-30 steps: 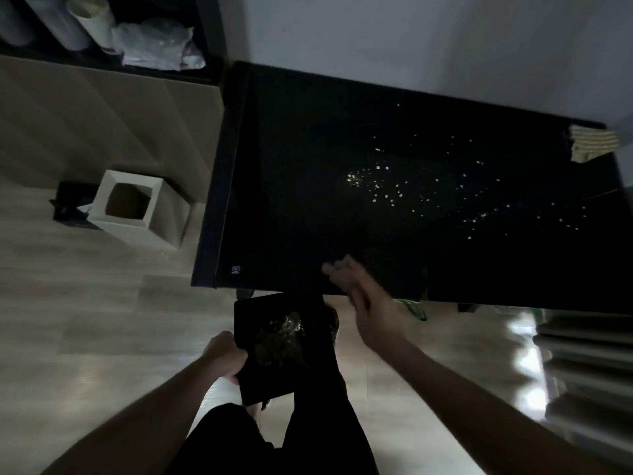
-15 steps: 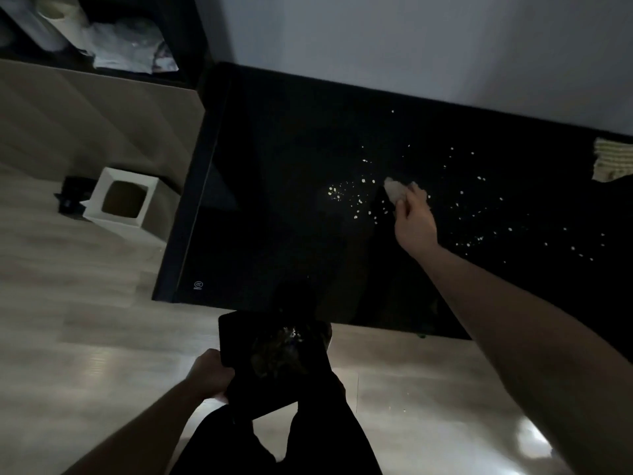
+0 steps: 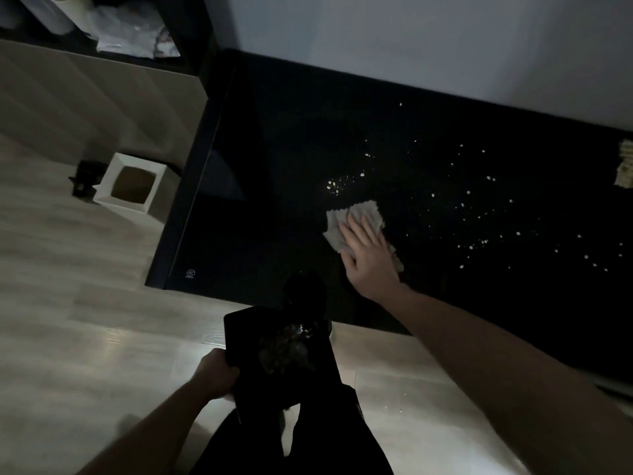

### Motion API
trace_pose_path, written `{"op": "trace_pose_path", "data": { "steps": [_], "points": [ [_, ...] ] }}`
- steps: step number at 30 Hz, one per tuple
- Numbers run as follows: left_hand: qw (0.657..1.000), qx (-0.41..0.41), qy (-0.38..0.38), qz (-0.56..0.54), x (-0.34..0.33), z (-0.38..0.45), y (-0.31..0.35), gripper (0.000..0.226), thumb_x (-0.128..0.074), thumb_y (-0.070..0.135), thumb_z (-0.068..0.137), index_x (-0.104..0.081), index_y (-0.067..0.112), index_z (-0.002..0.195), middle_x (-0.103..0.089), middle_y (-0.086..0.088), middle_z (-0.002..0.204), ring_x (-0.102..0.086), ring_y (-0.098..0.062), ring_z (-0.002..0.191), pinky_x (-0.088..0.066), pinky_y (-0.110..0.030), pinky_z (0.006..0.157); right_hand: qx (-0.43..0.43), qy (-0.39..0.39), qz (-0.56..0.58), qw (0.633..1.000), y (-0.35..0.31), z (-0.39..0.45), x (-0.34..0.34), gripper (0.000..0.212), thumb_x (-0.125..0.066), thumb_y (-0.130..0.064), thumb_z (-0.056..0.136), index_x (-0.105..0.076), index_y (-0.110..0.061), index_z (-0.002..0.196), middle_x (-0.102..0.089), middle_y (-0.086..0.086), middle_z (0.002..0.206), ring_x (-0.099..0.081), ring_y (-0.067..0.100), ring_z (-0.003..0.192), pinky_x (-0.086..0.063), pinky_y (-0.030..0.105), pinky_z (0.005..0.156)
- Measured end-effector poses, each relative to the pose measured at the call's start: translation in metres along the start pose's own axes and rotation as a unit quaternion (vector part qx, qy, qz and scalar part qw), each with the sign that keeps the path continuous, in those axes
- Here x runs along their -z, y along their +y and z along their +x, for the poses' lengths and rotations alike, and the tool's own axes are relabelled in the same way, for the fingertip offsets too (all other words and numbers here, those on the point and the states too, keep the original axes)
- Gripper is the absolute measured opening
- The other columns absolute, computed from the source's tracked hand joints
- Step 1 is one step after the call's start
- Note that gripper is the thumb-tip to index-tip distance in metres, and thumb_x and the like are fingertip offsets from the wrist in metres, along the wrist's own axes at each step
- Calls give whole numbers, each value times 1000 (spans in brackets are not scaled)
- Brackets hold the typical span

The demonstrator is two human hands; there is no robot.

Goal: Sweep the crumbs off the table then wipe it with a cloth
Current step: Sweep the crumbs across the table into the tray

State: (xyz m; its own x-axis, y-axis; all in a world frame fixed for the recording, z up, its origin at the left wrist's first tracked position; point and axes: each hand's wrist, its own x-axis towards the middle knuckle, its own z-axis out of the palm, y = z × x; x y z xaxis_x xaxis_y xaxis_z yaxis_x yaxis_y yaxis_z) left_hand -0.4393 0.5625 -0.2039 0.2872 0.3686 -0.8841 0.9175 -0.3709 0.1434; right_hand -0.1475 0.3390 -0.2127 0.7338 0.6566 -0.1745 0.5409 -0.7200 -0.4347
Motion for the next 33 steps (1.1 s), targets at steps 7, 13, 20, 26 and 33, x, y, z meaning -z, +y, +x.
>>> {"op": "trace_pose_path", "data": {
  "steps": [7,13,20,26,33],
  "points": [
    [1000,-13,-16,-18,-2,-9,8,14,-58,11,75,-69,2,78,-76,-16,81,-70,-28,71,-55,-31,60,53,-9,63,997,-62,-94,-44,53,-46,-20,106,-39,-22,159,-27,-6,170,-12,13,160,-20,45,128],
    [996,-14,-35,-80,-3,-15,10,27,-50,1,74,-70,-5,89,-76,-22,74,-76,-34,59,-65,-44,60,50,-78,95,991,-115,-152,-71,69,-52,-10,98,-30,-27,162,-22,-10,171,-7,4,158,-23,37,128],
    [995,-16,-34,-88,-1,-17,13,27,-48,1,76,-68,-5,93,-75,-23,79,-76,-36,60,-65,-46,59,-39,33,248,967,-107,-145,-16,55,-46,-7,105,-44,-29,155,-41,-19,161,-30,0,152,-27,33,127],
    [998,-31,-41,-47,-6,12,0,34,-50,10,64,-71,-4,88,-76,-20,78,-75,-35,71,-64,-49,67,-95,113,245,958,-44,-64,55,50,-43,-13,107,-45,-31,154,-45,-17,159,-38,2,149,-34,41,124],
    [1000,-14,-26,7,-3,5,12,18,-60,6,77,-58,12,61,-62,-3,60,-65,-23,63,-45,-25,52,-106,144,183,967,18,68,88,48,-44,-20,107,-43,-27,155,-46,-7,159,-39,12,149,-33,44,125]
  ]
}}
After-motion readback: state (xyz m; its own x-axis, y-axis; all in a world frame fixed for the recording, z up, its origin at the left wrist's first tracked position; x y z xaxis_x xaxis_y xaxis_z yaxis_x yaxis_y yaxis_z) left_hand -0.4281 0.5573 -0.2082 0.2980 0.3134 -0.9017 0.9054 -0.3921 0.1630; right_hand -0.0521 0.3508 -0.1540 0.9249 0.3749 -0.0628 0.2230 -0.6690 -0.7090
